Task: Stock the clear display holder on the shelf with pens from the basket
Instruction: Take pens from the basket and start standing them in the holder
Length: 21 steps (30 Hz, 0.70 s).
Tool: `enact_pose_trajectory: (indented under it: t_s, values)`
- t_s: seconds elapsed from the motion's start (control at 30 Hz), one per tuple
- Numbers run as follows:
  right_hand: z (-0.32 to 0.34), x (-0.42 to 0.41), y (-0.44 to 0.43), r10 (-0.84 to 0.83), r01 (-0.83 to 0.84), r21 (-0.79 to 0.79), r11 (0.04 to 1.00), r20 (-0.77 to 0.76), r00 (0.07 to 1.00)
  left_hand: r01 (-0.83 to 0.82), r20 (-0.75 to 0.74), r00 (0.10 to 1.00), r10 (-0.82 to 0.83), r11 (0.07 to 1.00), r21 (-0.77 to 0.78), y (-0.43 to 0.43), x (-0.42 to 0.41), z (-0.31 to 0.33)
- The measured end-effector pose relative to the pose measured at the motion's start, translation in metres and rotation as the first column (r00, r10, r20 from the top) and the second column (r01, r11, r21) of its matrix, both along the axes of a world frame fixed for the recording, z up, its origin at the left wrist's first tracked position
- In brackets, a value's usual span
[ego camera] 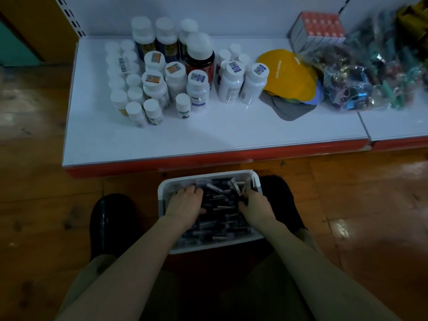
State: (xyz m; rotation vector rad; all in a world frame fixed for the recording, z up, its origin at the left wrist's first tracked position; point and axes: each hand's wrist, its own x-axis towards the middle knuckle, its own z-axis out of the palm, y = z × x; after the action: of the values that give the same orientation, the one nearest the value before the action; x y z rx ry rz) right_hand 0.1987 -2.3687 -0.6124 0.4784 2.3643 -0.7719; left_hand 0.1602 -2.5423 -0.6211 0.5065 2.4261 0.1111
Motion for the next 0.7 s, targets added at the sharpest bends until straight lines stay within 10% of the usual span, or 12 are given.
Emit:
enact_pose_trajectory:
  t_s: [0.33, 0.47, 0.6, 0.7]
  values:
    - [0.008, 0.001, 0.005, -0.088, 0.079, -0.096, 0.992, -0.092, 0.992, 0.150, -0.047, 0.987, -0.151, 0.988, -0.031, -0.010, 0.002, 0.000]
    - [0.027, 0.004, 0.008, -0.170, 0.144, -0.147, 0.979, -0.189, 0.967, 0.023, -0.022, 1.000, -0.019, 0.981, 0.195, -0.024, 0.006, 0.024]
    - [0.074, 0.002, 0.001, -0.315, 0.221, -0.313, 0.923, -0.291, 0.903, -0.264, 0.064, 0.960, 0.273, 0.803, 0.534, -0.025, 0.010, 0.084]
    - [0.132, -0.003, -0.012, -0.564, 0.332, -0.626, 0.706, -0.214, 0.797, -0.415, 0.177, 0.891, 0.418, 0.595, 0.689, -0.014, 0.007, 0.143]
